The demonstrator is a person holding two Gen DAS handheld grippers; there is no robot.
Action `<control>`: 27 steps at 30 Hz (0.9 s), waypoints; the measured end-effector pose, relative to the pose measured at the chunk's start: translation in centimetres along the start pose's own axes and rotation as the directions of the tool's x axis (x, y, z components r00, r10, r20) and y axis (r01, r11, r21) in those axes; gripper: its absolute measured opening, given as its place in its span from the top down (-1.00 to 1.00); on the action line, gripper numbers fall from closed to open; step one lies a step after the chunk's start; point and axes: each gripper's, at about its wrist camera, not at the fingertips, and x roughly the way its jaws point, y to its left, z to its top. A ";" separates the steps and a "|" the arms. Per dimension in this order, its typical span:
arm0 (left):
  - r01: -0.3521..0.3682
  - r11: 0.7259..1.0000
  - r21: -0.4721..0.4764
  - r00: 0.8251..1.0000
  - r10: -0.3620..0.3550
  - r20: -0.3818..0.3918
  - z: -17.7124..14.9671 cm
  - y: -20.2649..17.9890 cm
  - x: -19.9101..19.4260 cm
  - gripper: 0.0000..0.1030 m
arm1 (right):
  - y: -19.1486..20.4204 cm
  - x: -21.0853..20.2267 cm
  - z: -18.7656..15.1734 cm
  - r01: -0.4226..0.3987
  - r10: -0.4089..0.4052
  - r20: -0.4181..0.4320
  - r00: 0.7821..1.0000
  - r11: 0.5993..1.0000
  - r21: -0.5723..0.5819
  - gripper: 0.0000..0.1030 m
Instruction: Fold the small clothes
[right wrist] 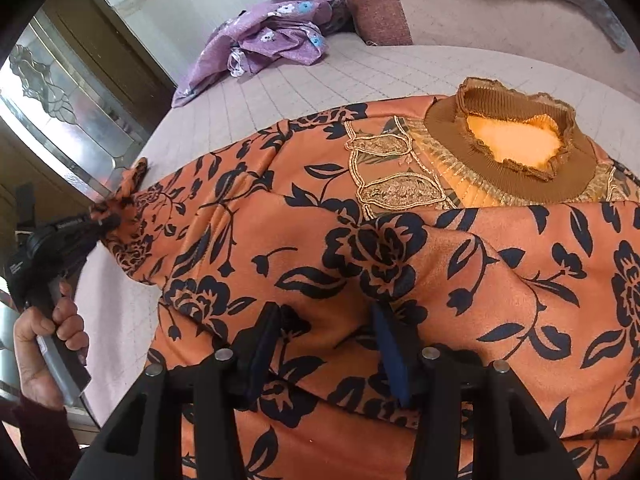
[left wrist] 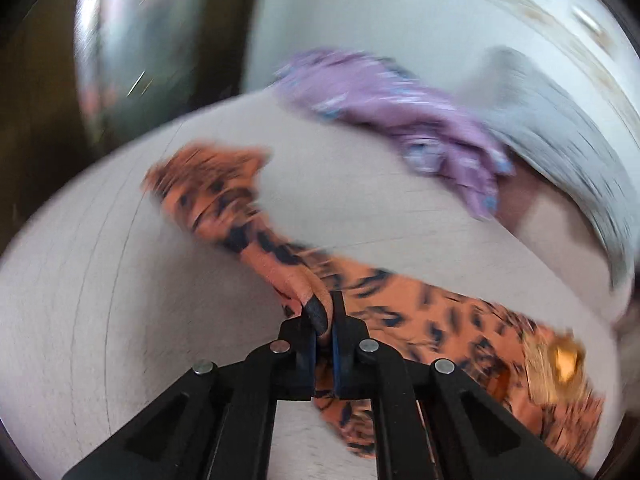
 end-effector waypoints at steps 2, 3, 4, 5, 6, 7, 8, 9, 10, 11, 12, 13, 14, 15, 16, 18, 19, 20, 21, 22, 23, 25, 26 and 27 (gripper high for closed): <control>0.039 0.990 0.136 0.998 -0.044 0.035 -0.6 -3.3 -1.3 0.90 | -1.2 -0.6 0.0 -0.031 0.030 0.010 0.999 0.999 0.027 -0.01; 0.075 0.973 0.219 0.995 -0.086 0.043 -1.4 -5.4 -2.0 0.90 | -1.9 -1.0 0.1 -0.043 0.042 0.019 0.999 0.998 0.049 -0.01; 0.098 0.954 0.283 0.992 -0.116 0.048 -2.1 -7.2 -2.6 0.90 | -2.7 -1.4 0.1 -0.048 0.045 0.033 0.998 0.996 0.070 -0.01; 0.133 0.917 0.375 0.986 -0.162 0.046 -3.5 -9.7 -3.4 0.90 | -3.5 -2.0 0.2 -0.051 0.047 0.049 0.998 0.995 0.086 -0.01; 0.159 0.883 0.443 0.980 -0.196 0.040 -4.6 -11.5 -4.1 0.90 | -4.5 -2.9 0.3 -0.057 0.050 0.074 0.996 0.993 0.100 -0.01; 0.178 0.840 0.513 0.973 -0.227 0.034 -5.8 -13.4 -4.8 0.90 | -5.3 -3.7 0.4 -0.059 0.049 0.091 0.995 0.992 0.108 -0.01; 0.192 0.769 0.610 0.966 -0.256 0.019 -8.1 -15.8 -5.5 0.90 | -6.0 -4.2 0.5 -0.059 0.048 0.105 0.993 0.992 0.113 -0.01; 0.200 0.714 0.670 0.963 -0.268 -0.002 -9.6 -17.3 -5.9 0.90 | -6.9 -5.1 0.8 -0.065 0.051 0.115 0.992 0.991 0.119 -0.01; 0.210 0.653 0.728 0.962 -0.271 -0.034 -11.3 -18.8 -6.3 0.90 | -7.5 -5.5 1.1 -0.070 0.056 0.117 0.992 0.990 0.122 -0.02; 0.223 0.573 0.789 0.962 -0.259 -0.084 -13.8 -20.4 -6.1 0.90 | -8.0 -6.1 1.4 -0.075 0.060 0.115 0.992 0.990 0.123 -0.07; 0.235 0.518 0.822 0.962 -0.247 -0.119 -15.3 -21.4 -5.9 0.90 | -8.4 -6.7 2.0 -0.074 0.061 0.112 0.992 0.990 0.118 -0.11; 0.243 0.469 0.849 0.961 -0.235 -0.145 -16.8 -22.3 -5.7 0.90 | -8.4 -7.3 2.5 -0.072 0.061 0.110 0.992 0.992 0.104 -0.19; 0.229 0.413 0.881 0.965 -0.217 -0.149 -18.7 -23.0 -5.7 0.89 | -8.4 -7.8 3.3 -0.071 0.063 0.105 0.993 0.994 0.079 -0.22; 0.204 0.382 0.901 0.970 -0.206 -0.132 -19.5 -23.3 -5.8 0.89 | -8.1 -8.3 4.4 -0.068 0.064 0.096 0.993 0.997 0.040 -0.27; 0.177 0.354 0.918 0.974 -0.199 -0.111 -20.2 -23.5 -5.9 0.89 | -7.6 -8.4 5.1 -0.063 0.062 0.087 0.994 0.998 0.014 -0.30; 0.185 0.356 0.916 0.972 -0.202 -0.118 -20.0 -23.5 -5.9 0.89 | -6.3 -8.5 7.3 -0.053 0.056 0.040 0.998 0.997 -0.064 -0.32; 0.210 0.373 0.903 0.968 -0.209 -0.139 -19.5 -23.3 -5.9 0.89 | -5.6 -8.2 8.1 -0.054 0.056 0.019 0.998 0.994 -0.091 -0.33; 0.238 0.392 0.889 0.963 -0.217 -0.162 -18.9 -23.2 -5.7 0.89 | -4.7 -7.7 8.9 -0.057 0.057 -0.004 0.998 0.991 -0.121 -0.33; 0.248 0.399 0.883 0.960 -0.220 -0.171 -18.7 -22.9 -5.8 0.89 | -3.6 -7.1 9.6 -0.059 0.056 -0.025 0.998 0.986 -0.153 -0.33; 0.254 0.401 0.880 0.959 -0.221 -0.176 -18.3 -22.6 -5.7 0.89 | -2.4 -6.2 10.1 -0.059 0.051 -0.044 0.998 0.981 -0.183 -0.33; 0.246 0.394 0.885 0.961 -0.219 -0.170 -18.4 -22.6 -5.7 0.88 | -1.1 -5.2 10.7 -0.065 0.051 -0.070 0.996 0.974 -0.217 -0.33; 0.226 0.376 0.899 0.965 -0.215 -0.153 -19.4 -22.9 -5.6 0.89 | 0.9 -3.4 11.2 -0.099 0.072 -0.113 0.991 0.962 -0.255 -0.33; 0.218 0.366 0.904 0.966 -0.215 -0.146 -19.5 -22.9 -5.7 0.89 | 1.9 -2.4 11.5 -0.122 0.087 -0.137 0.987 0.955 -0.270 -0.33; 0.218 0.363 0.906 0.965 -0.217 -0.145 -19.6 -22.7 -5.7 0.89 | 3.0 -1.1 12.0 -0.146 0.101 -0.167 0.981 0.948 -0.284 -0.33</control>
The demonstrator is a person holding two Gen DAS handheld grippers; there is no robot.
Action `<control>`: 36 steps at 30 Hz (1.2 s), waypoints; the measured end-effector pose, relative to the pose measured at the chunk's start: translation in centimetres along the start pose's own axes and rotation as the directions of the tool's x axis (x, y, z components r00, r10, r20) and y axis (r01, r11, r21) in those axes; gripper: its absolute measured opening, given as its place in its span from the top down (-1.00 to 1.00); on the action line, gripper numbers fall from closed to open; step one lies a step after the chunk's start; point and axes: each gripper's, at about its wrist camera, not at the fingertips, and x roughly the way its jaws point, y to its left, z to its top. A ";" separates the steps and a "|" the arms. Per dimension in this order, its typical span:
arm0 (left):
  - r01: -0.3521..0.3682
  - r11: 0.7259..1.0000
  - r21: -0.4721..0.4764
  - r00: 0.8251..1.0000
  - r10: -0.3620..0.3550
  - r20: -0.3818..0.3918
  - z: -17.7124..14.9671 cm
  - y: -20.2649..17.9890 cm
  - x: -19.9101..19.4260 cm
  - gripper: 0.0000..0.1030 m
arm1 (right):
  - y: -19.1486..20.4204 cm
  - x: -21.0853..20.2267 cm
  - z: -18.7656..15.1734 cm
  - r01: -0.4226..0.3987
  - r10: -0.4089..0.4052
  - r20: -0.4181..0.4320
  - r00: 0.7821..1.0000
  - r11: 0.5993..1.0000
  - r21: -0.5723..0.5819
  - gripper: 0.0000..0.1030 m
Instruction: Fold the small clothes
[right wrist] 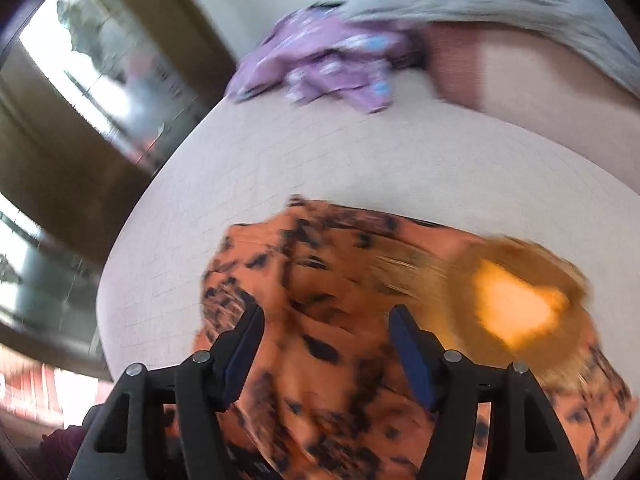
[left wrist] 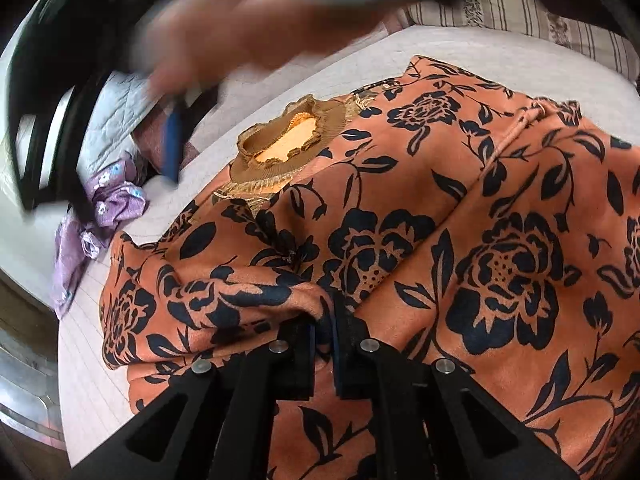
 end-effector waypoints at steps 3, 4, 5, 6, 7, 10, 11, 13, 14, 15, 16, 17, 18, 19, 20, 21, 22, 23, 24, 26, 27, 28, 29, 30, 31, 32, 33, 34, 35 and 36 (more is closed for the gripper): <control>0.008 1.000 0.002 1.000 -0.008 0.003 0.0 -0.1 0.1 0.89 | 1.4 2.9 1.5 -0.004 0.002 -0.059 0.998 1.000 -0.028 -0.33; 0.008 1.000 0.005 1.000 -0.008 0.003 -0.1 -0.1 0.1 0.89 | 1.8 3.8 2.0 0.000 -0.003 -0.075 0.997 0.999 -0.040 -0.33; 0.007 1.000 0.009 1.000 -0.007 0.004 -0.1 -0.2 0.1 0.89 | 2.0 4.6 2.4 0.005 -0.009 -0.086 0.996 0.999 -0.048 -0.33; 0.004 1.000 0.015 1.000 -0.004 0.004 -0.1 -0.2 0.0 0.89 | 2.2 5.4 2.7 0.015 -0.020 -0.096 0.995 0.999 -0.051 -0.33; 0.002 1.000 0.021 1.000 -0.002 0.005 -0.1 -0.3 0.0 0.89 | 2.4 5.9 2.9 0.019 -0.024 -0.100 0.995 0.999 -0.050 -0.33; 0.000 0.999 0.036 1.000 0.000 0.009 -0.2 -0.5 0.0 0.88 | 3.0 6.6 3.2 -0.008 0.001 -0.088 0.996 0.997 -0.074 0.27; 0.002 0.999 0.036 1.000 -0.002 0.009 -0.2 -0.5 0.0 0.88 | 3.3 6.4 3.1 0.003 -0.010 -0.076 0.997 0.995 -0.099 0.51; 0.002 0.999 0.039 1.000 -0.003 0.012 -0.2 -0.6 -0.1 0.88 | 3.8 5.3 2.5 0.029 -0.034 -0.036 0.999 0.989 -0.146 0.80; 0.001 0.999 0.042 1.000 -0.001 0.014 -0.2 -0.6 -0.2 0.88 | 3.9 4.3 2.1 0.056 -0.057 -0.001 0.998 0.985 -0.161 0.86; 0.000 0.999 0.042 1.000 -0.001 0.015 -0.2 -0.6 -0.3 0.87 | 3.7 3.2 1.9 0.082 -0.077 0.040 0.996 0.984 -0.159 0.86; 0.002 0.999 0.038 1.000 -0.002 0.016 -0.1 -0.6 -0.4 0.85 | 3.4 2.0 1.7 0.093 -0.082 0.077 0.994 0.985 -0.145 0.86; 0.006 1.000 0.028 1.000 -0.007 0.019 -0.1 -0.4 -0.7 0.85 | 3.0 0.7 1.5 0.101 -0.086 0.119 0.989 0.987 -0.127 0.86; 0.011 1.000 0.019 1.000 -0.012 0.024 -0.1 -0.1 -1.2 0.82 | 2.3 -1.5 0.7 0.117 -0.099 0.177 0.979 0.988 -0.097 0.86; 0.016 1.000 0.004 0.999 -0.017 0.029 -0.1 0.2 -1.5 0.81 | 1.6 -2.9 0.0 0.129 -0.111 0.213 0.971 0.989 -0.073 0.86; 0.023 1.000 -0.017 0.999 -0.022 0.034 0.0 0.5 -1.7 0.81 | 0.8 -4.6 -0.9 0.142 -0.128 0.252 0.959 0.989 -0.039 0.86; 0.025 0.999 -0.030 0.999 -0.024 0.038 0.0 0.9 -2.0 0.81 | -0.2 -6.6 -2.1 0.156 -0.150 0.295 0.944 0.988 0.002 0.86; 0.022 0.999 -0.043 0.999 -0.020 0.044 0.1 1.1 -2.2 0.81 | -1.5 -8.9 -3.7 0.177 -0.183 0.342 0.922 0.983 0.050 0.86; 0.015 0.998 -0.060 0.999 -0.012 0.048 0.1 1.3 -2.4 0.81 | -2.5 -10.5 -4.8 0.193 -0.210 0.369 0.905 0.978 0.084 0.86; 0.012 0.997 -0.074 0.999 -0.008 0.048 0.2 1.5 -2.4 0.81 | -4.1 -12.8 -6.9 0.212 -0.256 0.403 0.879 0.966 0.151 0.86; 0.006 0.993 -0.118 0.998 0.000 0.055 0.4 1.9 -2.5 0.72 | -6.5 -15.8 -10.0 0.218 -0.308 0.438 0.844 0.945 0.244 0.86; 0.010 0.990 -0.143 0.998 -0.002 0.057 0.4 2.3 -2.5 0.49 | -7.8 -17.4 -12.2 0.220 -0.336 0.448 0.829 0.931 0.291 0.86; 0.024 0.984 -0.175 0.998 -0.015 0.057 0.6 2.7 -2.5 0.19 | -9.0 -18.3 -14.5 0.215 -0.356 0.445 0.822 0.917 0.336 0.86; 0.042 0.976 -0.214 0.998 -0.031 0.055 0.6 3.3 -2.5 0.03 | -9.9 -18.6 -16.2 0.216 -0.373 0.432 0.821 0.904 0.370 0.86; 0.051 0.968 -0.246 0.998 -0.038 0.056 0.6 3.6 -2.5 -0.21 | -10.8 -18.5 -18.3 0.230 -0.400 0.406 0.822 0.884 0.406 0.86; 0.060 0.959 -0.276 0.997 -0.046 0.058 0.5 4.0 -2.5 -0.30 | -11.7 -18.0 -20.4 0.249 -0.429 0.374 0.822 0.862 0.442 0.86; 0.072 0.950 -0.304 0.997 -0.057 0.059 0.5 4.4 -2.4 -0.32 | -12.6 -17.4 -21.8 0.254 -0.443 0.350 0.826 0.845 0.470 0.86; 0.083 0.939 -0.334 0.996 -0.068 0.055 0.4 4.9 -2.3 -0.33 | -13.6 -16.5 -23.4 0.246 -0.443 0.318 0.838 0.827 0.505 0.86; 0.091 0.928 -0.361 0.996 -0.076 0.054 0.2 5.5 -2.3 -0.33 | -14.5 -15.5 -24.9 0.227 -0.432 0.290 0.854 0.811 0.539 0.86; 0.103 0.913 -0.395 0.995 -0.087 0.059 0.0 6.2 -2.3 -0.33 | -15.1 -14.7 -25.7 0.218 -0.425 0.276 0.862 0.802 0.555 0.86; 0.110 0.901 -0.419 0.994 -0.091 0.065 -0.2 6.8 -2.3 -0.33 | -15.3 -13.7 -26.6 0.220 -0.423 0.259 0.869 0.797 0.562 0.86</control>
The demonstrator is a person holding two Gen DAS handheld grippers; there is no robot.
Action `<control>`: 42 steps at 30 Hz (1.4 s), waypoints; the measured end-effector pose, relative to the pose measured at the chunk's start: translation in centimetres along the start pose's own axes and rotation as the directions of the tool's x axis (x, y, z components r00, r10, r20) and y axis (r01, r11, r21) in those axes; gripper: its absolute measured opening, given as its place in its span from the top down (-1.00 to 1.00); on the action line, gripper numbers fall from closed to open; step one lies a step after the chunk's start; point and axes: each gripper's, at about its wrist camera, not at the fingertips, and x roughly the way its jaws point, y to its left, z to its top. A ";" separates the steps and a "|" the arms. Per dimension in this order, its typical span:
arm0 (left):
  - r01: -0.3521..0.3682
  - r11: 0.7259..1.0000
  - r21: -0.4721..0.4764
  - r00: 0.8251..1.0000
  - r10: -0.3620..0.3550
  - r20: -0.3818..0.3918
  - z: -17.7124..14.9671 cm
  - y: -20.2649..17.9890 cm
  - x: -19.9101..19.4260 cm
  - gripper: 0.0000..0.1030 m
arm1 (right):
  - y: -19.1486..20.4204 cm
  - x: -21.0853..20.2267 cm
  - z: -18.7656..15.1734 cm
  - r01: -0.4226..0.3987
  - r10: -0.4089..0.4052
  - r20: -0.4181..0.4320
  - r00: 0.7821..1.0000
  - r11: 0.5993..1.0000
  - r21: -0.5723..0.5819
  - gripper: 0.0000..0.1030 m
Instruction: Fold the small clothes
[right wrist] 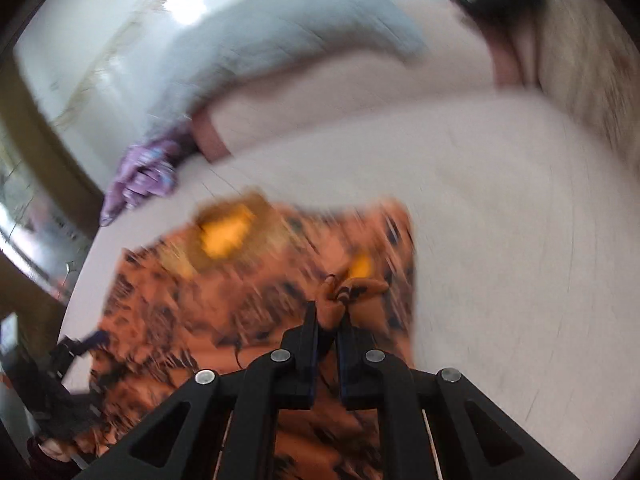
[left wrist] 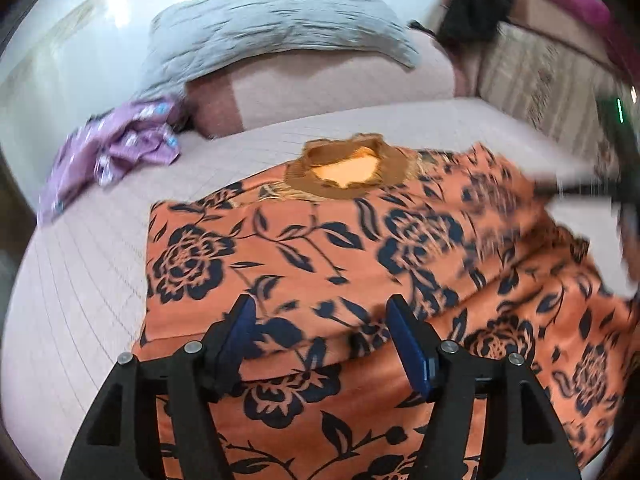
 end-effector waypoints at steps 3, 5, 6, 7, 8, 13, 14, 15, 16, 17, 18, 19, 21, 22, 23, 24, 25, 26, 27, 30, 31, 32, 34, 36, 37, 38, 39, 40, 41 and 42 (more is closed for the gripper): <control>0.000 0.996 -0.089 1.000 0.003 0.026 0.2 2.4 -0.7 -0.34 | -0.5 1.6 -1.7 0.023 -0.024 -0.058 0.998 1.000 -0.008 0.83; -0.004 0.988 -0.155 0.999 0.009 0.035 0.3 4.3 -1.2 -0.37 | -1.1 1.7 -2.4 0.025 -0.024 -0.085 0.996 1.000 0.006 0.79; -0.011 0.984 -0.178 0.999 0.018 0.034 0.3 5.0 -1.2 -0.38 | -1.4 1.4 -2.3 0.027 -0.026 -0.094 0.995 1.000 0.011 0.79; -0.021 0.980 -0.198 0.999 0.028 0.032 0.3 5.6 -1.2 -0.38 | -1.6 0.9 -2.1 0.030 -0.028 -0.108 0.994 0.999 0.012 0.75; -0.036 0.975 -0.218 0.999 0.042 0.024 0.3 6.4 -1.1 -0.38 | -1.7 0.3 -2.0 0.034 -0.032 -0.120 0.992 0.999 0.012 0.75; -0.125 0.955 -0.268 0.992 0.115 -0.051 0.0 7.9 0.4 -0.38 | -0.2 -2.6 -1.3 0.105 -0.106 -0.027 0.994 0.994 -0.033 0.58; -0.138 0.953 -0.270 0.990 0.125 -0.065 -0.1 8.1 0.8 -0.38 | 0.1 -2.7 -0.9 0.108 -0.108 -0.010 0.994 0.994 -0.036 0.57; -0.160 0.950 -0.266 0.986 0.141 -0.089 -0.3 8.2 1.3 -0.38 | 0.4 -2.8 -0.6 0.117 -0.117 0.007 0.993 0.992 -0.039 0.56; -0.181 0.949 -0.259 0.981 0.156 -0.115 -0.5 8.3 1.8 -0.38 | 0.7 -2.5 -0.1 0.135 -0.134 0.022 0.991 0.990 -0.037 0.56; -0.194 0.947 -0.255 0.977 0.162 -0.142 -0.7 8.4 2.3 -0.38 | 0.9 -2.2 0.3 0.155 -0.154 0.036 0.987 0.987 -0.029 0.56; -0.197 0.947 -0.255 0.975 0.162 -0.154 -0.9 8.4 2.6 -0.38 | 1.1 -1.7 0.7 0.164 -0.163 0.044 0.986 0.986 -0.025 0.56; -0.200 0.946 -0.256 0.974 0.162 -0.160 -1.0 8.4 2.7 -0.38 | 1.4 -1.0 1.0 0.157 -0.155 0.040 0.987 0.987 -0.027 0.56; -0.207 0.947 -0.245 0.972 0.170 -0.165 -1.0 8.3 3.0 -0.38 | 1.7 0.6 1.6 0.143 -0.143 0.024 0.989 0.989 -0.036 0.56; -0.212 0.949 -0.235 0.970 0.175 -0.168 -0.9 8.2 3.1 -0.39 | 1.8 1.4 1.9 0.142 -0.141 0.020 0.990 0.989 -0.037 0.56; -0.219 0.949 -0.225 0.968 0.182 -0.175 -1.0 8.1 3.4 -0.40 | 1.8 2.3 2.1 0.139 -0.139 0.013 0.990 0.990 -0.032 0.56; -0.222 0.950 -0.221 0.966 0.183 -0.182 -1.0 8.2 3.8 -0.41 | 1.7 3.3 2.4 0.138 -0.138 -0.001 0.990 0.990 -0.022 0.56; -0.221 0.950 -0.221 0.965 0.181 -0.188 -1.0 8.3 4.0 -0.42 | 1.3 4.5 2.6 0.140 -0.141 -0.025 0.990 0.990 -0.009 0.56; -0.219 0.949 -0.226 0.965 0.177 -0.193 -1.0 8.5 4.2 -0.43 | 0.8 5.6 2.7 0.142 -0.142 -0.050 0.989 0.990 0.006 0.56; -0.219 0.948 -0.230 0.965 0.175 -0.195 -0.9 8.5 4.2 -0.46 | 0.5 6.3 2.8 0.128 -0.127 -0.050 0.991 0.992 0.019 0.56; -0.217 0.941 -0.259 0.967 0.171 -0.190 -0.7 9.0 4.2 -0.48 | 0.6 6.5 3.3 0.130 -0.129 -0.032 0.991 0.991 0.015 0.56; -0.220 0.937 -0.270 0.968 0.175 -0.182 -0.6 9.2 4.1 -0.48 | 0.7 6.4 3.5 0.137 -0.137 -0.039 0.990 0.990 0.020 0.56; -0.222 0.935 -0.278 0.969 0.179 -0.173 -0.5 9.3 3.9 -0.48 | 1.1 6.1 3.5 0.145 -0.144 -0.040 0.989 0.989 0.019 0.55; -0.232 0.930 -0.286 0.968 0.191 -0.163 -0.3 9.6 3.8 -0.48 | 2.4 5.7 3.7 0.115 -0.115 -0.032 0.993 0.993 -0.011 0.53; -0.246 0.927 -0.284 0.964 0.204 -0.172 -0.3 9.7 3.9 -0.48 | 4.5 5.1 3.3 0.054 -0.055 -0.024 0.998 0.998 -0.042 0.53; -0.251 0.925 -0.285 0.962 0.205 -0.181 -0.4 9.8 4.1 -0.48 | 5.3 5.1 3.1 0.029 -0.030 -0.027 0.999 0.998 -0.054 0.53; -0.252 0.925 -0.285 0.961 0.204 -0.189 -0.4 9.9 4.2 -0.48 | 6.5 5.1 2.9 -0.005 0.003 -0.031 1.000 0.997 -0.074 0.53; -0.255 0.924 -0.285 0.958 0.201 -0.204 -0.5 9.9 4.5 -0.48 | 7.9 5.3 2.5 -0.035 0.031 -0.037 0.999 0.995 -0.098 0.53; -0.252 0.925 -0.286 0.957 0.195 -0.213 -0.7 10.0 4.6 -0.48 | 9.3 5.6 2.2 -0.055 0.050 -0.045 0.998 0.991 -0.123 0.53; -0.250 0.925 -0.285 0.957 0.192 -0.217 -0.7 10.0 4.7 -0.48 | 10.6 6.1 1.9 -0.072 0.064 -0.058 0.996 0.987 -0.144 0.53; -0.251 0.926 -0.282 0.957 0.193 -0.217 -0.8 9.9 4.8 -0.48 | 12.1 6.9 1.5 -0.091 0.078 -0.080 0.994 0.982 -0.168 0.53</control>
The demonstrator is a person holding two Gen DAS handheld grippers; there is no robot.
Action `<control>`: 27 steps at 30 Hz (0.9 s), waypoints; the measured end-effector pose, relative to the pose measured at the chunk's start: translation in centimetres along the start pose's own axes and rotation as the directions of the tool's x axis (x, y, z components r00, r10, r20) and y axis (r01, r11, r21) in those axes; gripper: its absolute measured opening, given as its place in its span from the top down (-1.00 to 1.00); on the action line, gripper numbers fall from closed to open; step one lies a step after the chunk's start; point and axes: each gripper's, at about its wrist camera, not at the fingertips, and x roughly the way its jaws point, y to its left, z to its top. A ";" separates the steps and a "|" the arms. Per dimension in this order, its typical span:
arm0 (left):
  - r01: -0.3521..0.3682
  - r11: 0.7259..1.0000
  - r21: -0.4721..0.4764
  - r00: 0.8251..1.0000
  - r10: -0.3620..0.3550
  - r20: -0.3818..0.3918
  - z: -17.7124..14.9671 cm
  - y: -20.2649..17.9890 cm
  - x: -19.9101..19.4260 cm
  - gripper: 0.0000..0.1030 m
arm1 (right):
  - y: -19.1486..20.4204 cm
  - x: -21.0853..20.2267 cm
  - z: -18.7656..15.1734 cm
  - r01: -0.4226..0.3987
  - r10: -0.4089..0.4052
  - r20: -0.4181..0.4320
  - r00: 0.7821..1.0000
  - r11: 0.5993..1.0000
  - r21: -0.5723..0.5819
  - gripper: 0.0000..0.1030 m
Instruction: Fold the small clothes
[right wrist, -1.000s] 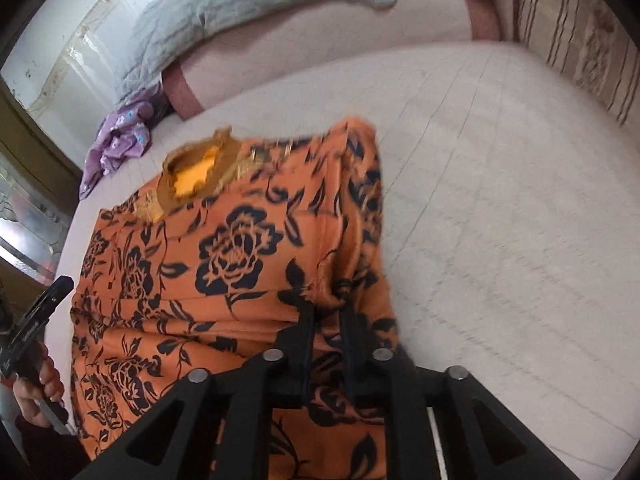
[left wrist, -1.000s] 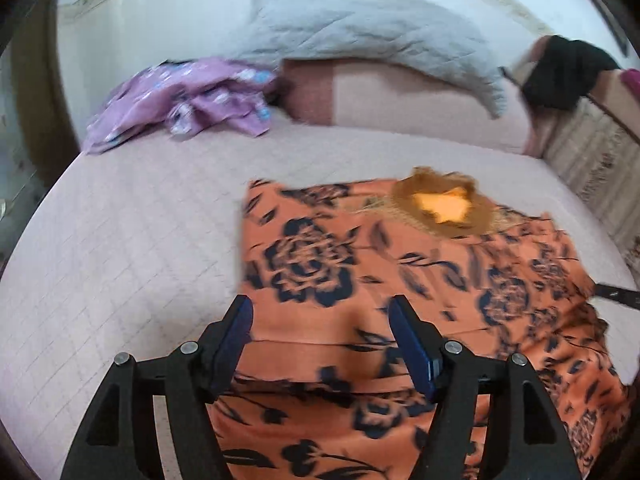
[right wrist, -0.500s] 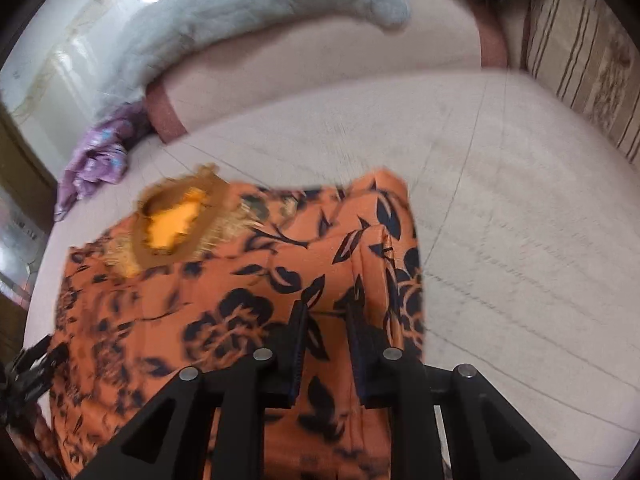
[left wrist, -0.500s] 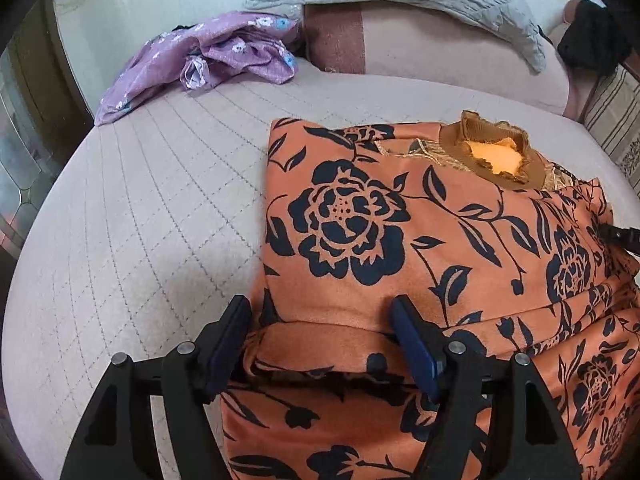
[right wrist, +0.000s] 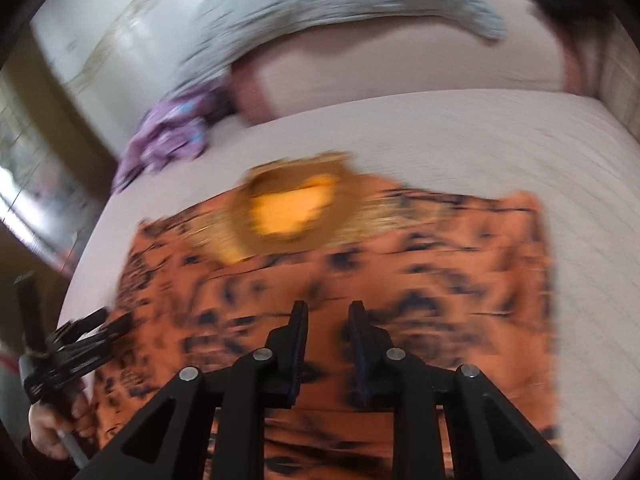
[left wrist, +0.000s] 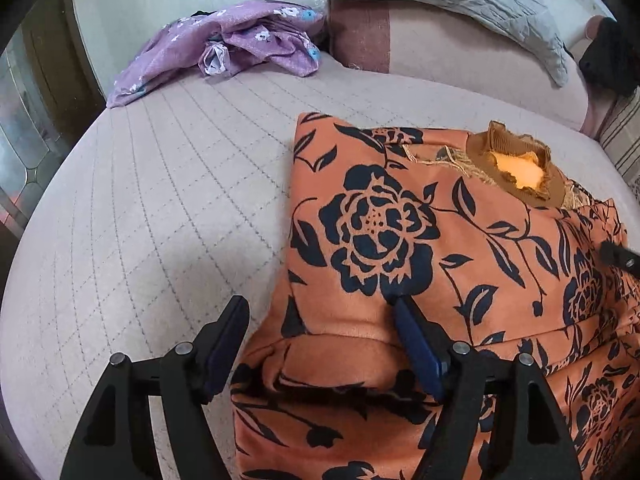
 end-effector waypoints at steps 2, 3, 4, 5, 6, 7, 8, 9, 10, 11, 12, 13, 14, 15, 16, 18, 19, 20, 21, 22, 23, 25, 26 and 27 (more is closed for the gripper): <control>-0.003 1.000 0.008 1.000 0.003 0.000 0.0 0.0 -0.1 -0.48 | 1.9 1.8 -0.4 0.015 -0.017 -0.039 0.999 0.999 -0.032 0.53; 0.000 1.000 0.008 1.000 0.000 0.000 0.0 0.0 -0.2 -0.48 | 2.7 3.0 -0.7 0.049 -0.053 -0.066 0.996 0.997 -0.058 0.53; 0.005 1.000 0.005 1.000 -0.005 0.002 0.1 0.0 -0.3 -0.48 | 3.2 3.7 -0.9 0.090 -0.096 -0.066 0.993 0.992 -0.088 0.52; 0.012 1.000 0.001 1.000 -0.012 0.011 0.2 0.2 -0.6 -0.48 | 3.6 3.7 -0.9 0.104 -0.110 -0.048 0.993 0.989 -0.103 0.52; 0.017 1.000 -0.001 1.000 -0.017 0.022 0.2 0.2 -0.9 -0.48 | 3.8 3.5 -0.9 0.109 -0.114 -0.048 0.992 0.988 -0.107 0.52; 0.023 1.000 -0.001 0.999 -0.023 0.038 0.2 0.3 -1.3 -0.48 | 3.8 3.2 -0.8 0.095 -0.101 -0.059 0.993 0.991 -0.094 0.53; 0.034 0.999 0.000 0.998 -0.034 0.057 0.3 0.2 -1.8 -0.48 | 3.7 2.7 -0.8 0.070 -0.075 -0.058 0.995 0.995 -0.073 0.53; 0.045 0.999 0.005 0.997 -0.045 0.068 0.3 0.1 -2.2 -0.48 | 3.7 1.9 -0.9 0.040 -0.042 -0.043 0.998 0.998 -0.056 0.53; 0.052 0.999 0.011 0.996 -0.053 0.070 0.3 -0.2 -2.3 -0.48 | 3.5 1.2 -1.1 0.018 -0.019 -0.025 1.000 0.999 -0.049 0.53; 0.054 0.998 0.026 0.996 -0.056 0.062 0.2 -0.5 -2.2 -0.48 | 3.4 0.7 -1.5 0.007 -0.008 -0.015 1.000 0.999 -0.046 0.53; 0.051 0.998 0.040 0.997 -0.053 0.048 0.1 -0.9 -1.9 -0.48 | 3.5 0.7 -2.0 0.008 -0.009 -0.024 1.000 0.999 -0.046 0.53; 0.044 0.997 0.066 0.999 -0.045 0.017 -0.2 -1.3 -1.2 -0.48 | 3.5 1.4 -2.3 0.019 -0.021 -0.056 0.998 0.999 -0.049 0.53; 0.032 0.996 0.086 0.999 -0.032 0.000 -0.4 -1.7 -0.7 -0.48 | 3.4 2.1 -2.8 0.036 -0.041 -0.089 0.995 0.998 -0.052 0.52; 0.011 0.994 0.110 1.000 -0.012 0.006 -0.6 -2.0 -0.5 -0.49 | 3.3 2.1 -3.4 0.037 -0.042 -0.080 0.996 0.998 -0.058 0.52; 0.002 0.993 0.121 1.000 -0.004 0.019 -0.7 -2.2 -0.6 -0.49 | 3.3 1.7 -3.5 0.036 -0.040 -0.070 0.997 0.997 -0.062 0.53; 0.003 0.993 0.121 1.000 -0.006 0.027 -0.8 -2.2 -1.1 -0.49 | 2.8 0.4 -3.8 0.029 -0.032 -0.086 0.996 0.999 -0.043 0.54; 0.009 0.993 0.115 0.999 -0.012 0.031 -0.8 -2.1 -1.4 -0.49 | 2.5 -0.4 -4.0 0.023 -0.026 -0.076 0.997 0.999 -0.035 0.54; 0.012 0.994 0.108 0.999 -0.016 0.034 -0.8 -2.0 -1.6 -0.49 | 1.9 -1.4 -4.2 0.027 -0.028 -0.058 0.998 0.999 -0.035 0.55; 0.012 0.995 0.104 0.999 -0.016 0.039 -0.9 -2.0 -1.8 -0.49 | 1.3 -2.6 -4.4 0.049 -0.050 -0.031 0.998 0.998 -0.040 0.55; 0.010 0.995 0.101 0.999 -0.014 0.043 -0.9 -1.9 -1.9 -0.49 | 0.3 -3.7 -4.5 0.079 -0.080 -0.007 0.997 0.996 -0.033 0.55; 0.008 0.995 0.102 0.999 -0.012 0.043 -1.0 -1.9 -1.8 -0.49 | -0.9 -4.4 -4.6 0.103 -0.103 0.004 0.995 0.995 -0.011 0.55; -0.001 0.994 0.112 1.000 -0.003 0.030 -1.1 -1.9 -1.2 -0.49 | -4.5 -5.0 -4.8 0.136 -0.134 -0.035 0.990 0.988 0.076 0.54; -0.006 0.992 0.123 1.000 0.002 0.026 -1.2 -1.9 -0.9 -0.49 | -6.1 -4.5 -4.9 0.151 -0.142 -0.085 0.986 0.982 0.115 0.54; -0.015 0.990 0.139 0.999 0.010 0.033 -1.4 -2.1 -0.8 -0.49 | -7.7 -4.0 -5.3 0.167 -0.145 -0.152 0.978 0.975 0.149 0.55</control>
